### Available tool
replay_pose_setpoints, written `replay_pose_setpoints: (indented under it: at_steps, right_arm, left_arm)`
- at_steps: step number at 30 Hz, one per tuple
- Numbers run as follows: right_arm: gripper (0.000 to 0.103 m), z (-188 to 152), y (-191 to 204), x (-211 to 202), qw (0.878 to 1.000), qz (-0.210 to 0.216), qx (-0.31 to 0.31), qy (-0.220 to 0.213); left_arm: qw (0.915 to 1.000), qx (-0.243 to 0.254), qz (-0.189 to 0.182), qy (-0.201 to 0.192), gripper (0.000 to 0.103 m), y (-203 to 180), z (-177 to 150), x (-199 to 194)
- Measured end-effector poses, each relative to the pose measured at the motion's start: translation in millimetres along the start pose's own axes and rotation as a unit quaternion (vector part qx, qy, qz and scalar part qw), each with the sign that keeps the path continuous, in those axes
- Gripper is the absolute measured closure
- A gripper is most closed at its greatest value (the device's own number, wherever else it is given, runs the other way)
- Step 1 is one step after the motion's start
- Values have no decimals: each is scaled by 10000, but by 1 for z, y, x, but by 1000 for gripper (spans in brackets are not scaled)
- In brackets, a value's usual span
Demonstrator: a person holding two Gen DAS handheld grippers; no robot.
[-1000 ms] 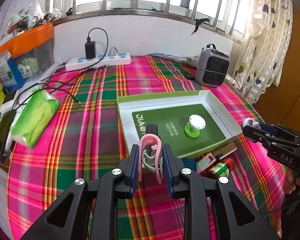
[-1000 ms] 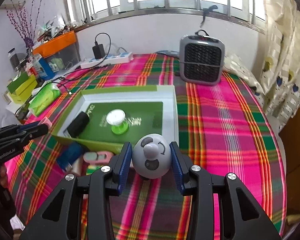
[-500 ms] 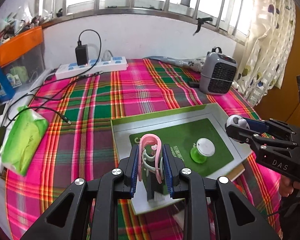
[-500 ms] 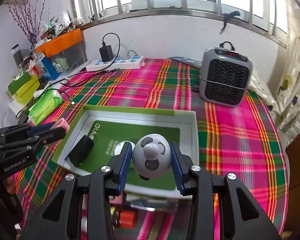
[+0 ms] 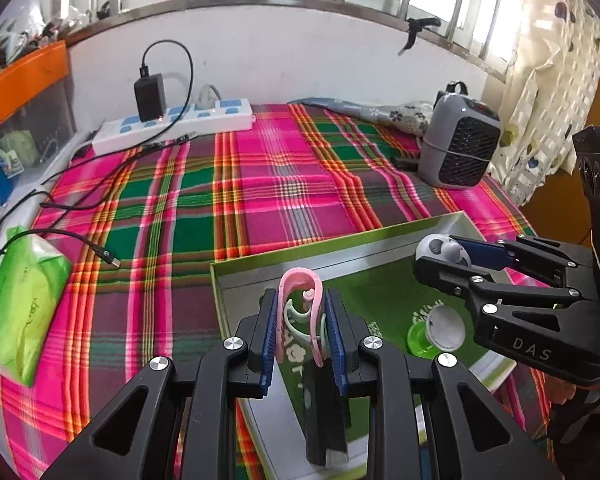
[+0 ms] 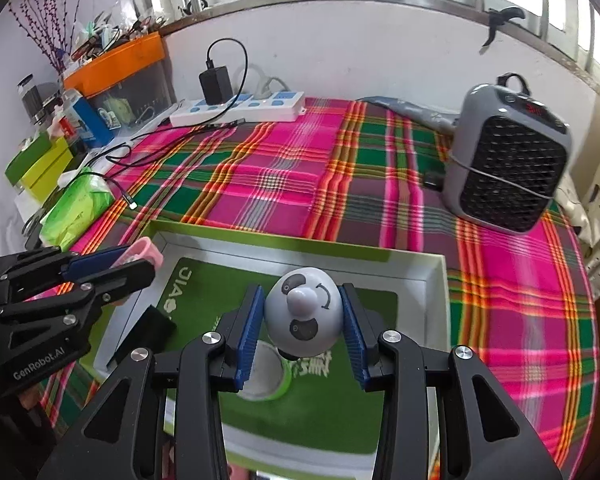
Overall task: Organize rigid objects
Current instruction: 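Carry the pink clip with the left tool while the right tool carries the panda ball into the box, then open the left tool inside the box while the right tool releases the panda ball there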
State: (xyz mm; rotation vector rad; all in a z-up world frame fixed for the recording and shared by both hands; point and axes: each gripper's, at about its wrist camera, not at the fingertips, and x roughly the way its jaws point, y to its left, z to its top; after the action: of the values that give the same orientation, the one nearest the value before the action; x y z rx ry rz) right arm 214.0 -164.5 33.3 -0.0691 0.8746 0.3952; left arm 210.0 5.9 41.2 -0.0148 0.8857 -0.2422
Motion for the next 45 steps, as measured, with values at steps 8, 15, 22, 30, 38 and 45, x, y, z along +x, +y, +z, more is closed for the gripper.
replay_pose_setpoints:
  at_steps: [8, 15, 22, 30, 38, 45]
  right_arm:
    - [63, 7, 3, 24, 9997, 41, -93, 230]
    - [63, 6, 4, 40, 9989, 105, -155, 426]
    - [63, 4, 5, 47, 9986, 127, -161, 480]
    - [63, 4, 6, 49, 9986, 146, -204, 474]
    - [63, 5, 5, 49, 9988, 171, -119, 453]
    - [63, 4, 3, 48, 9988, 214, -20, 435]
  left_arm:
    - [9999, 37, 72, 137, 81, -1, 0, 18]
    - [9996, 6, 97, 248, 81, 2, 0, 29]
    - [9996, 22, 66, 291, 81, 2, -1, 32]
    - [9994, 53, 54, 348, 81, 0, -1, 35]
    - [9992, 87, 87, 376, 80, -1, -2, 35]
    - [9992, 68, 37, 390, 76, -1, -3, 34]
